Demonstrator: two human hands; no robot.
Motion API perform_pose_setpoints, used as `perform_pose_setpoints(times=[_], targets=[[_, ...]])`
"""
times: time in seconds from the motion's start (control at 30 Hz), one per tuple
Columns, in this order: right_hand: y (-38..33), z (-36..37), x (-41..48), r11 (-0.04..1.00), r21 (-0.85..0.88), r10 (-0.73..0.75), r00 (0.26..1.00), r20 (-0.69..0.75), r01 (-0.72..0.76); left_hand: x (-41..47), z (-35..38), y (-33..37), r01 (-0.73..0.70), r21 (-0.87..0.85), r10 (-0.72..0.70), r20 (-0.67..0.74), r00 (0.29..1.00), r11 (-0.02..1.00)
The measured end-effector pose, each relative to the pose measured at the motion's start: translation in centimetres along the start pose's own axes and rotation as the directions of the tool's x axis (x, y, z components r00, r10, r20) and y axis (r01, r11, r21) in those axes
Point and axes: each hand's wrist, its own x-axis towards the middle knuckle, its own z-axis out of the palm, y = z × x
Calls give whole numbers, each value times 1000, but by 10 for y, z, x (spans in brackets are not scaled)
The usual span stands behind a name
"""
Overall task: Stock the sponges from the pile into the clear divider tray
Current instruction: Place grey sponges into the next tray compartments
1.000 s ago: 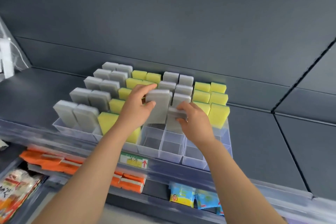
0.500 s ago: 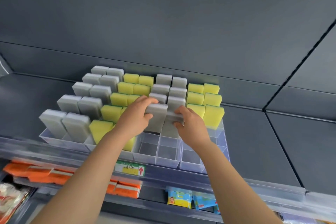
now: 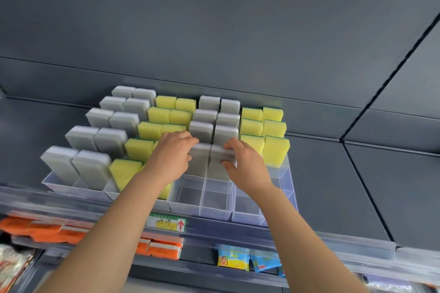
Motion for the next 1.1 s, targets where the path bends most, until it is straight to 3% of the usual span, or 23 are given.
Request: perform_pose_setpoints(times=[0.77,1.1], targets=[[-7,5,-19,992,-88,85,995,-46,-89,-20,3,5,-30,2,30,-169,985,1000],[37,-34,-63,937,-256,201,967,-160,-237,-7,5,70,-194,89,210,-233,950,977]])
